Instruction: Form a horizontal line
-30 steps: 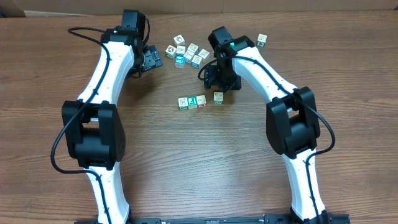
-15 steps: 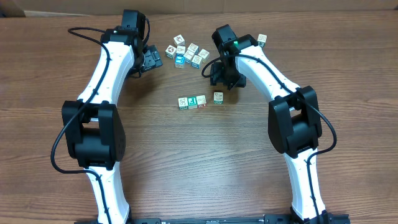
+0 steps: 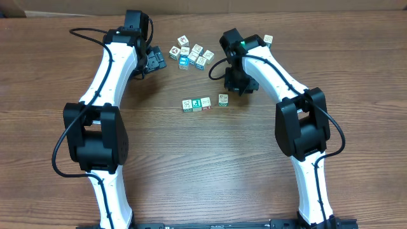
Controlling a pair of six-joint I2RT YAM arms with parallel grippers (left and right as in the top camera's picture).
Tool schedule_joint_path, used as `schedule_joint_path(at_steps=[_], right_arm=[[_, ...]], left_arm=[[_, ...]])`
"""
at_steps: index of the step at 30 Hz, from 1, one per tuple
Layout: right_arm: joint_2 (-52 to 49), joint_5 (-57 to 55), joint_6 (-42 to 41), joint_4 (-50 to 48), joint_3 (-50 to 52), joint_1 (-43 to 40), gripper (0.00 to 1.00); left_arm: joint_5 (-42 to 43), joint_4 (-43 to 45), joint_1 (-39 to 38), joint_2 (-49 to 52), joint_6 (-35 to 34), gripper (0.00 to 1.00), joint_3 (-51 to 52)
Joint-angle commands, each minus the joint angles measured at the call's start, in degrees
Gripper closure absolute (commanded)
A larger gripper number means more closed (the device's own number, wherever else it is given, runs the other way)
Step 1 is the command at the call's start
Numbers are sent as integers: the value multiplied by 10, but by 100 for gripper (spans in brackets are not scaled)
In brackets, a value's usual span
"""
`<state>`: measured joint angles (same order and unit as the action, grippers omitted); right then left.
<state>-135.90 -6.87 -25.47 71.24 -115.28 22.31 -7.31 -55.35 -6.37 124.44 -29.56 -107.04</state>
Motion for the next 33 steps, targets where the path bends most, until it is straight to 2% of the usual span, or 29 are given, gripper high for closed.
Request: schedule_joint_path(at_steps=[1,14,33], right_arm=[[12,-5,-2,9,2,-3,71],[12,70,4,27,2,-2,71],[12,70,4,41,2,20,71]], left_arm=[[-6,-1,-1,8,9,0,-11],[-6,-1,-1,8,9,0,-11],[-6,-1,-1,8,9,0,-11]])
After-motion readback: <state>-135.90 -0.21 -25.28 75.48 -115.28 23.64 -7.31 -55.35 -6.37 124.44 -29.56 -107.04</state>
